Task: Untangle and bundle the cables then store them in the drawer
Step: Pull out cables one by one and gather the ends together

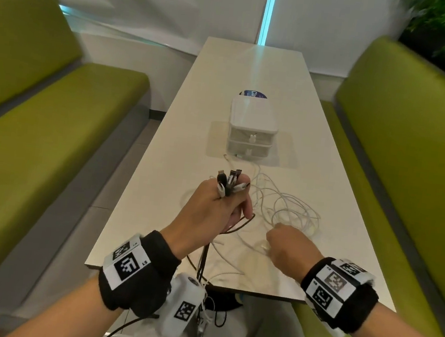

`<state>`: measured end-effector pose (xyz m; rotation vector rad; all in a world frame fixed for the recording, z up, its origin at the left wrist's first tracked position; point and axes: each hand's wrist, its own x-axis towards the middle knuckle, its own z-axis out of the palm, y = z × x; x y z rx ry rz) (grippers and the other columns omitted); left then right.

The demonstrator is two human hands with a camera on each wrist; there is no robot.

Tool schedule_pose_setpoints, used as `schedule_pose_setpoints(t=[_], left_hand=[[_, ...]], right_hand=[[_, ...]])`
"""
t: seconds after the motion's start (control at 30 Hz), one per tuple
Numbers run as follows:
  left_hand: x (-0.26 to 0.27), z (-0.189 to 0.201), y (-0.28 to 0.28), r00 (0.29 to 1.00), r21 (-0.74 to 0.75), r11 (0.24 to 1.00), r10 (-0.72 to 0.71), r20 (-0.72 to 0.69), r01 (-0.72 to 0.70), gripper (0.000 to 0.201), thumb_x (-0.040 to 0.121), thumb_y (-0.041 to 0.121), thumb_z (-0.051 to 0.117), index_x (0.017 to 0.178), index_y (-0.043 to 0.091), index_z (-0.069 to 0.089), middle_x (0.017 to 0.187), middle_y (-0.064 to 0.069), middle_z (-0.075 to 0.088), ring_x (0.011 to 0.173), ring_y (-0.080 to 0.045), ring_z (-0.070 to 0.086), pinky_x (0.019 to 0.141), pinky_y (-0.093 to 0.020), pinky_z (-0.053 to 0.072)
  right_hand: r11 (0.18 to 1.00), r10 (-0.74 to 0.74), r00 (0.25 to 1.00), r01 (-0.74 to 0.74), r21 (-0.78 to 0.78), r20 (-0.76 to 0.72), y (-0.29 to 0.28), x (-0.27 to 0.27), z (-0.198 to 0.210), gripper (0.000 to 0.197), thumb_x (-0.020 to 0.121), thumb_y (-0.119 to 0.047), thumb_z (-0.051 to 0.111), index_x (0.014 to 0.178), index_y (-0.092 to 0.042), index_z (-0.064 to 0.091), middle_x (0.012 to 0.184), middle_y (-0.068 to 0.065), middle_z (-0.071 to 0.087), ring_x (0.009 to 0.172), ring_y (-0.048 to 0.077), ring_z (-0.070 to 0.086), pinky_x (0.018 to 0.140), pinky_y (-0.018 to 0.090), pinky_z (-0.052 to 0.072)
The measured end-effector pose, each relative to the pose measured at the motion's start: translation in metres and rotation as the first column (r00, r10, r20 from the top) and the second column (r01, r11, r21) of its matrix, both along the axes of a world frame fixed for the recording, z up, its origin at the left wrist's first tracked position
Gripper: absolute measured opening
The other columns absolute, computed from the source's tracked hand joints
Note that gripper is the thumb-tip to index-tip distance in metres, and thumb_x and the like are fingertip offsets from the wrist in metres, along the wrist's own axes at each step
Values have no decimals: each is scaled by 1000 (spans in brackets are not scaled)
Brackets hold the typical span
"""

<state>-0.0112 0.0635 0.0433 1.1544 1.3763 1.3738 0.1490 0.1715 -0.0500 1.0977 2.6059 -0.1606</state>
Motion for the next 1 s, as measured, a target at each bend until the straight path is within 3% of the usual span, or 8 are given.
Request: schedule_pose_setpoints(t=[0.13, 0.2, 0.27, 0.37, 0.67, 0.77, 0.87, 1.0], left_hand=[[2, -13, 7, 1000, -24, 1000, -11, -15, 11, 45, 101, 16, 46, 58, 26, 58, 60, -19, 59, 43, -13, 31, 43, -25, 22], [2, -17, 9, 998, -39, 999, 8, -59, -10, 46, 100, 21, 48, 56, 23, 61, 56, -20, 58, 42, -13, 36, 46, -23, 26], [1, -18, 10, 995, -48, 998, 33, -93, -38, 47, 100, 23, 48, 57, 15, 63, 48, -7, 58, 42, -10, 43, 47, -14, 31], [-2, -23, 16, 991, -65, 996, 58, -124, -66, 54, 98, 37, 49, 49, 18, 63, 60, -21, 63, 47, -14, 49, 49, -17, 32], [-6, -38, 31, 949, 51, 983, 185, -257, -177, 41, 84, 50, 67, 66, 12, 71, 55, 11, 53, 52, -6, 42, 59, -18, 35], [-8, -40, 32, 965, 38, 979, 206, -162, -202, 24, 86, 44, 66, 100, 27, 76, 54, 11, 42, 51, -7, 33, 54, -14, 34], [-12, -43, 35, 969, -3, 977, 211, -132, -213, 33, 89, 43, 57, 114, 25, 70, 51, 9, 27, 49, -13, 23, 48, -25, 23], [-13, -46, 38, 980, -26, 980, 194, -33, -195, 32, 97, 38, 50, 91, 14, 71, 53, 4, 27, 47, -14, 22, 46, -29, 18]], right_hand=[[1000, 1, 1000, -1, 25, 8, 1, 4, -9, 16, 97, -10, 42, 90, -11, 57, 91, 6, 54, 91, 26, 54, 70, 28, 34], [1000, -17, 1000, 17, 18, 4, 2, 3, -6, 16, 94, -8, 42, 80, -16, 48, 74, 0, 44, 78, 21, 48, 65, 28, 35], [998, -60, 997, 59, -26, -57, 5, 1, 1, 11, 94, -12, 43, 86, -16, 50, 79, 0, 50, 77, 18, 46, 64, 28, 37], [989, -141, 963, 128, -70, -231, 9, -2, 15, 15, 100, -28, 40, 104, -18, 51, 96, 4, 60, 86, 19, 54, 69, 31, 43], [987, -152, 444, 29, -155, -883, -10, -18, 59, 4, 98, -33, 51, 102, -30, 50, 61, 3, 60, 56, 20, 57, 56, 40, 48], [981, -188, 331, 20, -192, -925, -17, -26, 62, 6, 97, -29, 51, 103, -29, 53, 60, 4, 58, 56, 20, 55, 56, 37, 46], [970, -236, 264, 5, -243, -935, -19, -31, 62, 12, 98, -23, 52, 104, -32, 55, 65, -2, 60, 62, 13, 56, 58, 26, 44], [956, -255, 272, -73, -284, -928, -19, -40, 55, 26, 97, -12, 51, 116, -27, 61, 73, -11, 63, 72, 5, 61, 64, 10, 42]])
